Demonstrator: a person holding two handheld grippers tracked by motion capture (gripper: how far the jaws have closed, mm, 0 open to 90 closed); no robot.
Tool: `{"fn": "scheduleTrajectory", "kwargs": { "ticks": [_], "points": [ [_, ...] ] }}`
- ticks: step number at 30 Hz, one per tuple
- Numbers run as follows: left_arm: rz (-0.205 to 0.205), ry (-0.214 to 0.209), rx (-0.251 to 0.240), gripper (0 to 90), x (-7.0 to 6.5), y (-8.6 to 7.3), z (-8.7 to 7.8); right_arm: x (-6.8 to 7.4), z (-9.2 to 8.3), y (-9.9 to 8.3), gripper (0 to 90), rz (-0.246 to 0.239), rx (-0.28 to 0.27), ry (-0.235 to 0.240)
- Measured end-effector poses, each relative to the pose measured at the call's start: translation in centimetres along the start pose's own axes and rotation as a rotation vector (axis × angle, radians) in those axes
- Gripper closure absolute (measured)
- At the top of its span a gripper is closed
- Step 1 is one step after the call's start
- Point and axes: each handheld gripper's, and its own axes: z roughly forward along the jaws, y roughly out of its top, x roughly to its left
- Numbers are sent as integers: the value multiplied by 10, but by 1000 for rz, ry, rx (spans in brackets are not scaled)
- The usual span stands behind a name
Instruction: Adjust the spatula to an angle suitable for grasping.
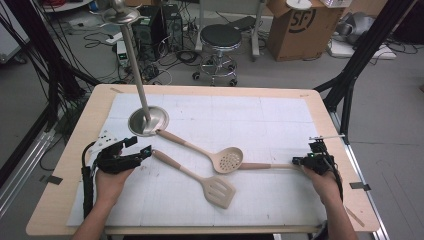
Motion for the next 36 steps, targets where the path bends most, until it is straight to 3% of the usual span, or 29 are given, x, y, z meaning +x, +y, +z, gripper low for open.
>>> {"fn": "scheduleTrajectory", "kwargs": {
  "ticks": [5,8,9,12,15,18,20,23,24,36],
  "points": [
    [0,2,1,275,1,0,0,-1,-3,-7,900,14,-25,13],
    [4,1,1,275,1,0,0,5,-5,-9,900,22,-69,103],
    [4,1,1,275,1,0,0,8,-6,-10,900,15,-72,107],
    [4,2,6,276,0,-1,1,24,-5,-13,900,1,-103,198],
    [6,-1,2,276,0,0,1,46,2,-17,900,-24,-94,292],
    [6,-2,2,276,0,0,1,73,18,-24,900,-67,-36,370],
    [7,-3,3,276,0,0,1,87,27,-27,900,-87,-6,394],
    [3,-2,-1,276,-1,0,1,105,41,-26,899,-143,39,395],
    [4,-1,-2,276,-1,0,0,109,44,-24,899,-139,36,399],
    [8,-4,-3,277,0,0,1,108,70,20,900,-94,3,329]
  ]
}}
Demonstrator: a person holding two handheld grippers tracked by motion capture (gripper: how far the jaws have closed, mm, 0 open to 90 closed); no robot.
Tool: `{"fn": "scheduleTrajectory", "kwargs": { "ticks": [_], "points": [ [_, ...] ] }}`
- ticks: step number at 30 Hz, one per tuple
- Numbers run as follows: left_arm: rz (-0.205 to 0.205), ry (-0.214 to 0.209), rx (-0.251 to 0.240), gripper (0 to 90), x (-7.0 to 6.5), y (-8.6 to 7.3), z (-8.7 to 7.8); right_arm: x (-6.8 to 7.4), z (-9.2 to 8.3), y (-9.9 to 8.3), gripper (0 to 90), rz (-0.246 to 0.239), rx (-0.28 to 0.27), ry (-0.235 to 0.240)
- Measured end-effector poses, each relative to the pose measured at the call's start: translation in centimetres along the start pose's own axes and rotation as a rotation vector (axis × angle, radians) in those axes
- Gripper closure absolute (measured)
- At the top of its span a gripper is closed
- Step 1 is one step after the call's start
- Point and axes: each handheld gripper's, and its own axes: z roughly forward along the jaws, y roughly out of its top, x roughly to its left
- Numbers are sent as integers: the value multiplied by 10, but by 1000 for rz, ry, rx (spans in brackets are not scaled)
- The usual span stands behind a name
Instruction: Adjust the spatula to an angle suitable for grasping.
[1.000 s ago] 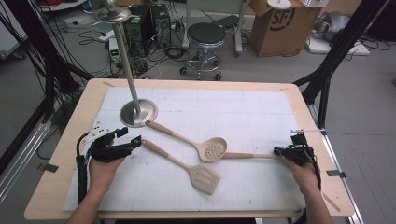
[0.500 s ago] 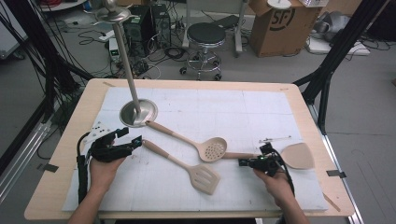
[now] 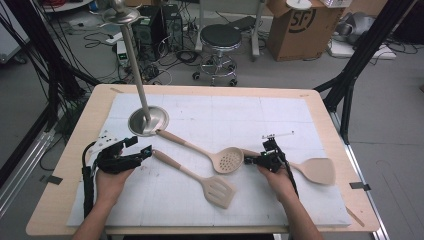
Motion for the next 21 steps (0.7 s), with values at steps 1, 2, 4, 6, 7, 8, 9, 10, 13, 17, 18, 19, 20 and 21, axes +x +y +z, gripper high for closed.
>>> {"fn": "scheduleTrajectory", "kwargs": {
  "ticks": [1,2,4,6,7,8,9,10,13,17,18,19,20,21],
  "points": [
    [-1,-1,1,277,0,0,0,-1,1,3,900,8,-5,-6],
    [-2,-1,0,277,0,0,0,-2,2,5,900,6,-13,-19],
    [-1,0,-1,277,0,0,0,-6,4,12,900,24,-18,-31],
    [0,1,-1,277,0,0,0,-11,6,18,900,31,-29,-49],
    [0,2,0,277,0,0,0,-12,6,20,900,42,-35,-55],
    [0,0,2,277,0,0,0,-14,6,22,900,46,-43,-59],
    [0,0,2,277,0,0,0,-16,6,22,900,58,-50,-63],
    [-2,2,3,277,0,0,0,-16,6,22,900,58,-50,-63],
    [-6,4,5,277,1,-1,0,-24,-12,19,900,85,-94,-46],
    [-11,-1,2,281,1,0,-2,-41,-45,11,900,111,-136,-93],
    [-9,0,0,281,1,0,-2,-47,-54,8,900,125,-144,-109],
    [-9,0,0,282,1,0,-2,-47,-54,8,900,125,-144,-109],
    [-12,2,-3,282,1,0,-2,-58,-72,0,900,154,-152,-147],
    [-13,1,-4,282,1,0,-2,-63,-78,-3,900,165,-154,-165]
  ]
}}
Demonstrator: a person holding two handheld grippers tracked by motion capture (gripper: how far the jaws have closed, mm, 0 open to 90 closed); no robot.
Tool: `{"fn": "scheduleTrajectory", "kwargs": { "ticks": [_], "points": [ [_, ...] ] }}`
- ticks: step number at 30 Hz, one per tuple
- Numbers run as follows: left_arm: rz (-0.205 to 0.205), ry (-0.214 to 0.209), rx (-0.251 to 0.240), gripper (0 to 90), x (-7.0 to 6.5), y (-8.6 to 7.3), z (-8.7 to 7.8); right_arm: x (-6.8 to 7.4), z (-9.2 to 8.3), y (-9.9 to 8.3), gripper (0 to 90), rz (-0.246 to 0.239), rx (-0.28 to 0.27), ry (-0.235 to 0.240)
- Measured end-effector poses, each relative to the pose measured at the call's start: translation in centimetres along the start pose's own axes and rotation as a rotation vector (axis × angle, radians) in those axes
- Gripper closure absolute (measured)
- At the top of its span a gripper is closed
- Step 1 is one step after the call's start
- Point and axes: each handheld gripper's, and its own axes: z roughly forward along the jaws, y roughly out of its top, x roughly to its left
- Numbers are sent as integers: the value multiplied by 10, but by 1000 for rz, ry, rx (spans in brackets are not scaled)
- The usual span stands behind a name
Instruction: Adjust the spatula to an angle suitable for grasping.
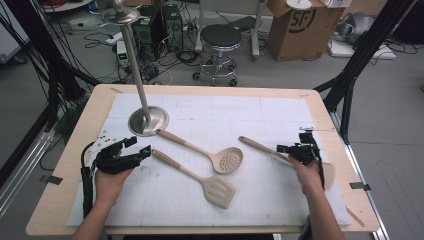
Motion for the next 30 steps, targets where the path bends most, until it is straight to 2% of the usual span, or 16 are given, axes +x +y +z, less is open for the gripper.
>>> {"fn": "scheduleTrajectory", "kwargs": {
  "ticks": [5,9,11,15,17,19,20,22,25,30],
  "points": [
    [3,-2,5,283,0,0,2,-23,-14,-11,900,39,6,-54],
    [5,-5,9,284,-1,0,4,-28,-14,-15,900,57,17,-71],
    [5,-4,11,284,-1,0,4,-26,-14,-15,899,54,34,-95],
    [4,-5,12,284,-2,-1,5,-15,-21,-7,899,-19,80,-183],
    [4,-7,11,284,-2,-1,5,-16,-21,-5,899,-16,89,-198],
    [7,-6,11,285,-2,0,5,-20,-21,-4,899,0,106,-204],
    [8,-6,11,285,-1,0,4,-23,-17,-6,900,16,135,-206],
    [6,-5,10,285,-1,0,4,-25,-15,-8,900,11,140,-202],
    [9,-4,11,285,-1,-1,5,-24,-18,-11,900,46,133,-185],
    [9,-6,9,286,-2,0,5,-10,-20,-15,900,17,197,-225]
  ]
}}
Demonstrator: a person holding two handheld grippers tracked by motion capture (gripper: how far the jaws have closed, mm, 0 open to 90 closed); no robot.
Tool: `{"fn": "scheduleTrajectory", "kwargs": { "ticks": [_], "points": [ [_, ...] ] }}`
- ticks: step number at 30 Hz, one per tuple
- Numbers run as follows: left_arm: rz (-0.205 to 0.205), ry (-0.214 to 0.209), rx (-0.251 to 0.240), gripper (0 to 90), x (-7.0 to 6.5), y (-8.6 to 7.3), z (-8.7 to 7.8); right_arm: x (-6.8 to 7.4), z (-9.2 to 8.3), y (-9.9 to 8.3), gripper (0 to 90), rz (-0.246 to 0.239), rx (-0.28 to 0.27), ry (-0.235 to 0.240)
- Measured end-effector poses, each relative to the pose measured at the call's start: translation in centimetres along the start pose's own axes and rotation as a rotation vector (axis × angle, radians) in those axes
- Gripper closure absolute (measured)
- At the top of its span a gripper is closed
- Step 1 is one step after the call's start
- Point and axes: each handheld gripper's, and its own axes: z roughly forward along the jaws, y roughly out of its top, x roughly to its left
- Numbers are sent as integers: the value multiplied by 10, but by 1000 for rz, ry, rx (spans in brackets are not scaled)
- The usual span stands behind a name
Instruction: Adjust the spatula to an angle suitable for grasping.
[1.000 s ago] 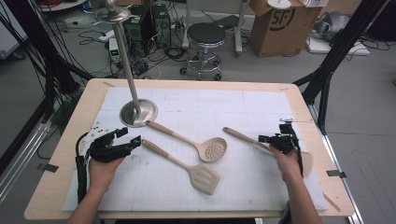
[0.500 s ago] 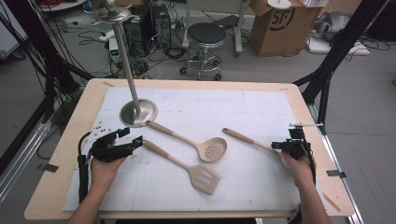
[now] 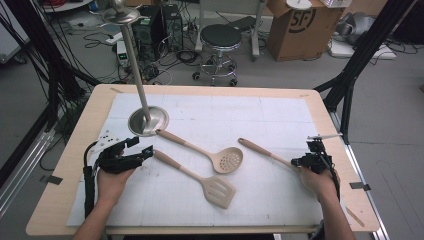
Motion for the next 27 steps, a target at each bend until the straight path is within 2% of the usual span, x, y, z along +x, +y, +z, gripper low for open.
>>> {"fn": "scheduleTrajectory", "kwargs": {
  "ticks": [2,6,7,13,14,17,18,19,20,21,22,23,24,27],
  "points": [
    [-2,-4,1,286,0,0,0,5,-1,-3,900,-18,27,1],
    [1,-3,2,286,-1,0,0,8,-5,-9,900,-32,49,44],
    [1,-6,1,286,-1,0,0,10,-6,-13,900,-32,50,60],
    [2,-6,0,287,0,0,0,9,-7,-19,899,-48,50,82],
    [12,-5,4,287,0,0,0,8,-6,-19,896,-45,46,88],
    [15,0,4,287,2,-1,-1,1,-6,-19,790,-25,-10,112],
    [12,-2,7,287,3,-1,-1,-1,-8,-19,785,-22,-34,134],
    [10,1,6,287,3,-2,-1,-4,-11,-18,744,-10,-79,184],
    [11,-3,5,287,4,-2,0,-4,-11,-18,744,-10,-79,184],
    [7,-3,3,287,4,-2,0,-3,-12,-18,730,-7,-90,212],
    [1,-4,-3,289,4,-2,1,0,-13,-15,662,-30,-98,243],
    [1,-6,-3,289,4,-1,1,0,-13,-15,662,-30,-98,243],
    [1,-5,-5,289,4,-1,2,3,-13,-14,614,-39,-98,243],
    [5,-7,-6,293,3,0,3,11,-11,-10,548,-75,-69,222]
  ]
}}
